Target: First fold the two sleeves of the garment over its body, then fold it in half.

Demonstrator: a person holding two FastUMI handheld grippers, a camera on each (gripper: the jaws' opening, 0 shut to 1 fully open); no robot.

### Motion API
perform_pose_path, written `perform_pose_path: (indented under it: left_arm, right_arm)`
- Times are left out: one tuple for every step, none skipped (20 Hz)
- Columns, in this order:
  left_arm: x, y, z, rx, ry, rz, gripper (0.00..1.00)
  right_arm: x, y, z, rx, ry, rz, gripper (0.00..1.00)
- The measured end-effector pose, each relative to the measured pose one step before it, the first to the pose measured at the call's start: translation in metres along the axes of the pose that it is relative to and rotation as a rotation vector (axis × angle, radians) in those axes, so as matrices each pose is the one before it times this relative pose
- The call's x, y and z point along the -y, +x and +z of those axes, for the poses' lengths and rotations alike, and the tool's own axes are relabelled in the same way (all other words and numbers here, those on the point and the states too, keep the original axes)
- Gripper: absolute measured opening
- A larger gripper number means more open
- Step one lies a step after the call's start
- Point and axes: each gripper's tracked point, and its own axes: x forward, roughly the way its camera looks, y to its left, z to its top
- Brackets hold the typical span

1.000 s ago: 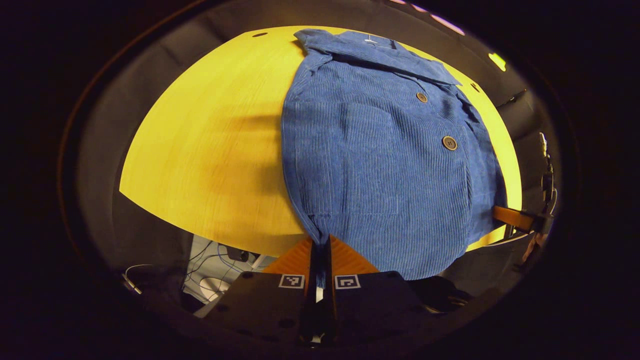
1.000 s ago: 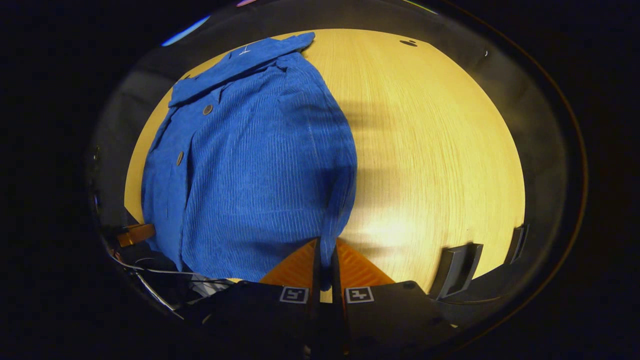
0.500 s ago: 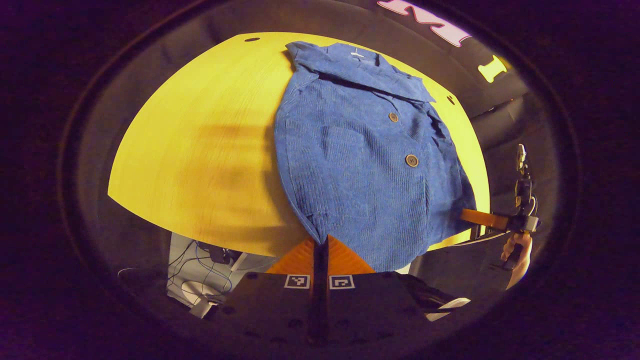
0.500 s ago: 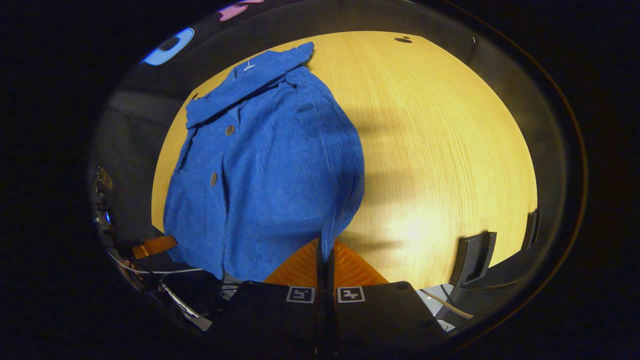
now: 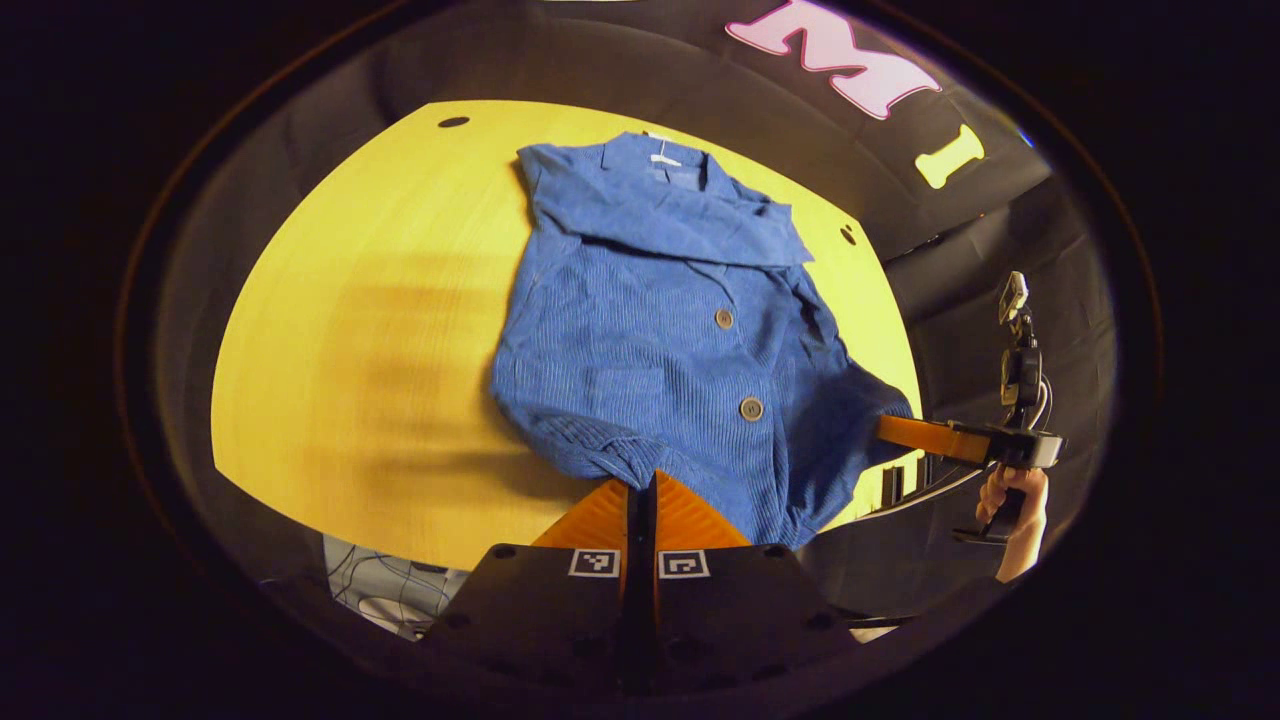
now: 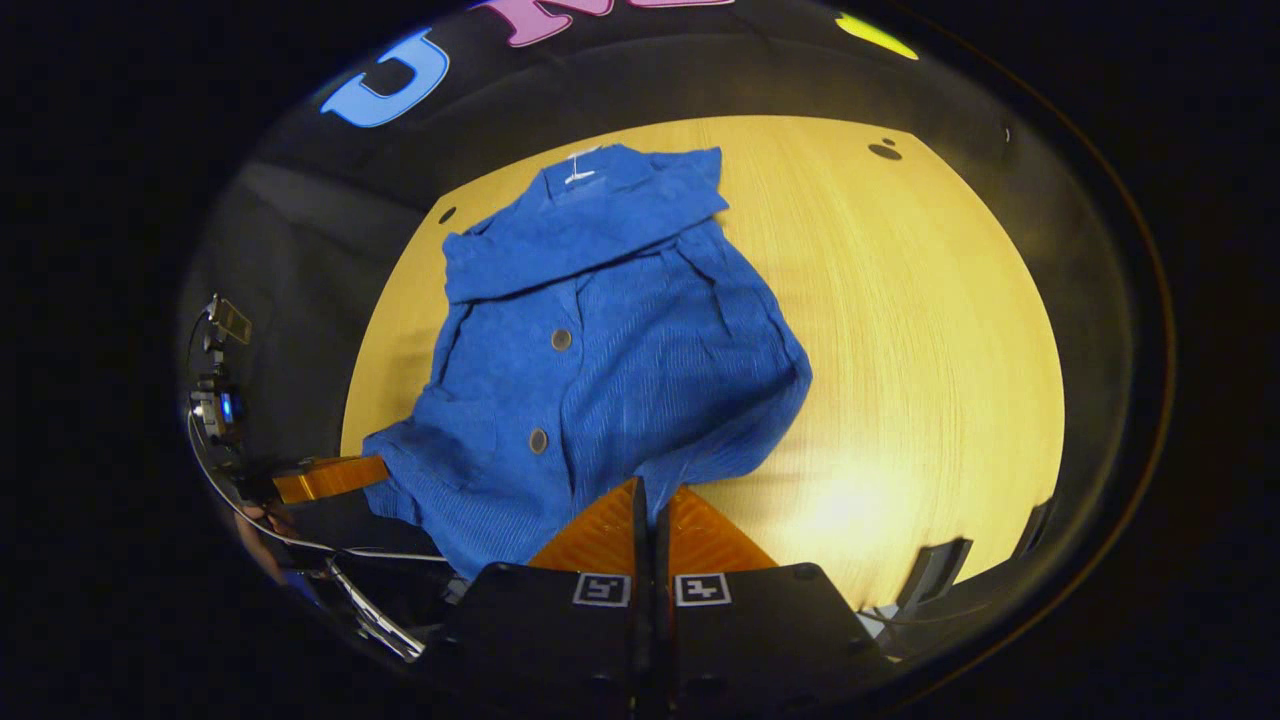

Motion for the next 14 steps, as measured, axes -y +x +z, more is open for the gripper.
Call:
perform_pose_path:
  left_arm:
    - [-0.00379, -0.0027, 0.00903, 0.01085, 0.01862, 0.00757, 0.0]
    - [-0.00298, -0.00292, 0.00978, 0.00425, 0.01627, 0.00759, 0.0]
    - [-0.00131, -0.00269, 0.01035, 0.00544, 0.00935, -0.0019, 0.0]
    - [0.00004, -0.00339, 0.00929, 0.00195, 0.00259, -0.00968, 0.0]
    - [0.00021, -0.00428, 0.01173, 0.00676, -0.00236, -0.01375, 0.0]
    - [-0.00171, -0.00433, 0.01195, 0.00878, -0.00419, -0.01149, 0.0]
    - [-0.00085, -0.0048, 0.01286, 0.01202, -0.00544, -0.01233, 0.0]
    - [-0.00116, -0.00371, 0.01248, 0.00953, -0.01333, -0.01288, 0.0]
    - [0.00034, -0.00401, 0.01237, 0.00506, -0.01657, -0.01828, 0.0]
    - [-0.00046, -0.00458, 0.01179, 0.00102, -0.01962, -0.0199, 0.0]
    - [-0.0021, -0.0033, 0.0095, 0.00177, -0.01389, -0.00628, 0.0]
    - [-0.00397, -0.00375, 0.01072, -0.00023, -0.01173, 0.00137, 0.0]
    - [-0.00485, -0.00372, 0.01053, -0.00024, -0.01353, 0.00866, 0.0]
    - [-0.00398, -0.00063, 0.00983, 0.00214, -0.01297, 0.0083, 0.0]
  right_arm:
    - [-0.00247, 0.0004, 0.01448, 0.01745, -0.014, -0.00758, 0.02]
    - [-0.00318, 0.00028, 0.01193, 0.01297, -0.01174, -0.00467, 0.02]
    - [-0.00255, 0.00008, 0.01214, 0.00908, -0.00449, -0.00489, 0.02]
    - [-0.003, -0.00024, 0.01216, 0.0154, 0.00376, -0.0024, 0.02]
    - [-0.00332, -0.00029, 0.01285, 0.0134, 0.00778, -0.00137, 0.02]
    - [-0.00337, -0.00087, 0.01256, 0.01371, 0.00606, -0.0017, 0.02]
    - [-0.00244, 0.00025, 0.01288, 0.01265, 0.00276, -0.00789, 0.02]
    - [-0.00139, -0.00129, 0.01322, 0.01502, -0.00031, -0.00682, 0.0]
    - [-0.00016, -0.00168, 0.01381, 0.01584, -0.0004, -0.01235, 0.02]
    - [0.00034, -0.00083, 0.01275, 0.0159, 0.00007, -0.01135, 0.02]
    - [-0.00038, 0.00066, 0.01377, 0.01357, 0.00356, -0.01153, 0.02]
    - [-0.00232, 0.0006, 0.01126, 0.00569, 0.00134, -0.00134, 0.02]
    - [-0.00012, 0.00106, 0.01299, 0.00541, -0.00262, -0.00546, 0.02]
    - [0.00025, 0.00317, 0.01349, 0.00591, -0.00456, -0.00387, 0.02]
